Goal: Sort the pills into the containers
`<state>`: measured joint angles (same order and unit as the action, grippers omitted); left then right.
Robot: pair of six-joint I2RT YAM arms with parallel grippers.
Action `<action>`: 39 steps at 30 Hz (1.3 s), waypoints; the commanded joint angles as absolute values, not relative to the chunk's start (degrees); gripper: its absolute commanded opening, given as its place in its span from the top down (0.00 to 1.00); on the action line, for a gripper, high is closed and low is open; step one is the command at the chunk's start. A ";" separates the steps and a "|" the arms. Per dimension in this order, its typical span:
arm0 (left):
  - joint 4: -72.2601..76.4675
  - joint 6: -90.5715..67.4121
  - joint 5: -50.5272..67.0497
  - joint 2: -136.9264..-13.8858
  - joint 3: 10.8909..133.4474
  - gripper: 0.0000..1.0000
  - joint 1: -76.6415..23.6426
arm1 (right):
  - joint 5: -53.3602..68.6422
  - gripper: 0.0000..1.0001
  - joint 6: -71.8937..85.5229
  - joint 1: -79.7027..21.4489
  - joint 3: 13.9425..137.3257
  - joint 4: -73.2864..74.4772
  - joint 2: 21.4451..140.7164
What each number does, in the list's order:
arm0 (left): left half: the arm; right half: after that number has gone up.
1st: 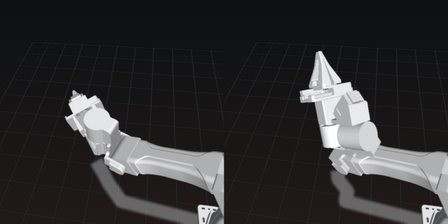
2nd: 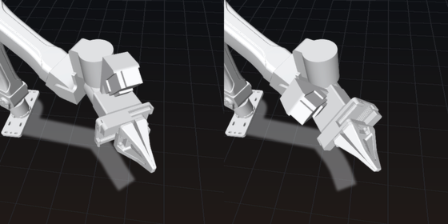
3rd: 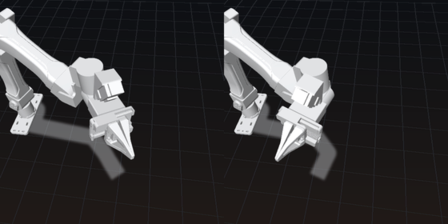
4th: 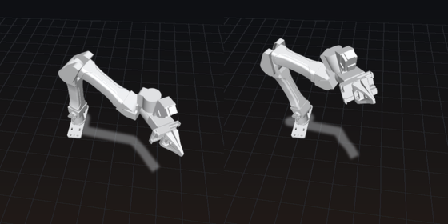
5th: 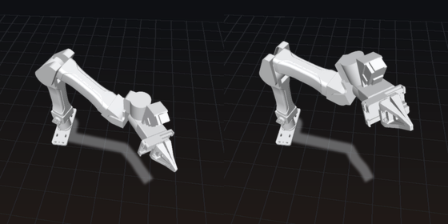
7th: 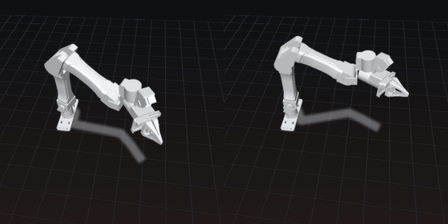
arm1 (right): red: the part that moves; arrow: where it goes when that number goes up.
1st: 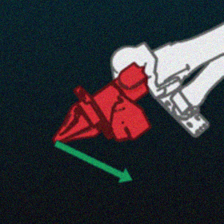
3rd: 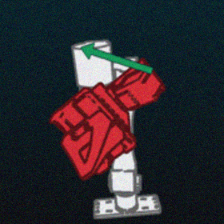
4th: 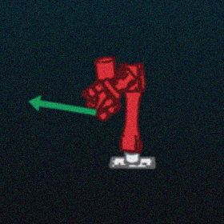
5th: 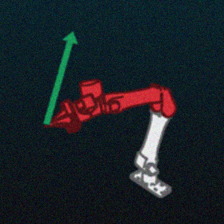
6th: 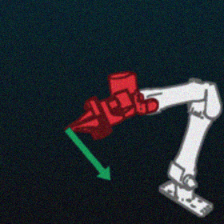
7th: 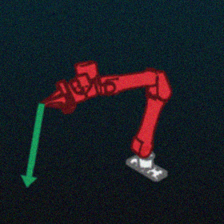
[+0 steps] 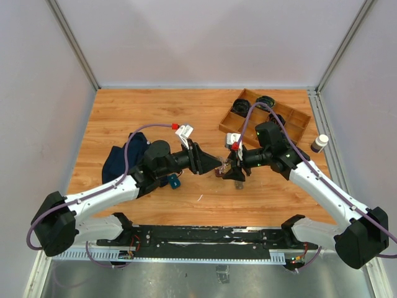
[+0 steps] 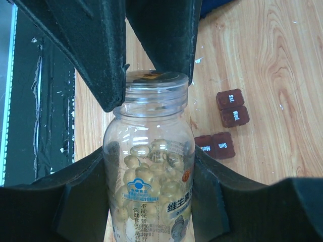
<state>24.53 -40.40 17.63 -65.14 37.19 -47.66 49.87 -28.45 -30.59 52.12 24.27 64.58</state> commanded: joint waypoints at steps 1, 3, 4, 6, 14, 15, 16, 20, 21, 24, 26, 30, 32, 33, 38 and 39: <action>22.28 -38.83 19.10 -67.25 38.72 0.81 -48.78 | 54.07 0.99 -28.12 -30.85 53.70 20.35 63.89; 23.41 -39.13 20.11 -67.28 38.13 0.81 -48.78 | 54.70 0.99 -28.12 -30.83 53.68 20.27 63.59; 25.30 -39.70 20.73 -67.24 37.64 0.81 -48.78 | 55.21 0.99 -28.06 -30.78 53.70 20.27 63.53; 27.49 -40.50 21.82 -67.17 36.75 0.81 -48.78 | 56.06 0.99 -27.64 -30.65 53.77 20.18 63.34; 32.86 -37.90 24.83 -66.60 34.47 0.81 -48.78 | 59.75 1.00 -25.89 -29.73 52.86 18.37 62.53; 33.35 -36.78 25.30 -66.61 34.27 0.81 -48.78 | 60.07 0.99 -25.85 -29.62 52.95 18.33 62.64; 33.66 -35.54 25.93 -66.66 34.20 0.81 -48.78 | 60.35 0.99 -25.84 -29.60 52.91 18.30 62.75; 34.71 -29.88 29.73 -67.95 34.11 0.82 -48.78 | 61.75 0.99 -25.67 -29.61 52.83 18.28 63.17; 34.77 -28.32 30.28 -68.23 34.12 0.82 -48.78 | 61.90 0.99 -25.66 -29.55 52.82 18.27 63.23; 35.28 -23.69 31.69 -68.62 33.74 0.82 -48.71 | 62.48 0.99 -25.71 -29.50 52.82 18.22 63.13; 36.45 -21.64 33.07 -68.69 33.07 0.81 -48.27 | 62.91 1.00 -25.75 -29.32 52.75 18.26 62.86; 38.91 -22.35 35.49 -68.91 32.41 0.81 -46.22 | 63.66 0.99 -25.75 -28.77 52.64 18.19 62.41; 39.44 -23.12 35.93 -68.94 32.49 0.81 -45.60 | 64.02 0.99 -25.83 -28.70 52.61 18.19 62.24; 39.54 -23.38 35.94 -68.98 32.56 0.80 -45.54 | 64.13 1.00 -25.84 -28.60 52.61 18.15 62.23; 38.41 -25.63 35.64 -69.43 33.87 0.75 -45.53 | 64.08 0.99 -26.19 -28.65 52.47 18.19 62.13; 38.16 -26.17 35.60 -69.44 34.11 0.71 -45.53 | 64.00 0.99 -26.27 -28.65 52.38 18.16 62.06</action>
<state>41.12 -24.73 33.01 -67.66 33.76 -45.01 58.48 -26.55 -28.69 51.77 24.34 63.79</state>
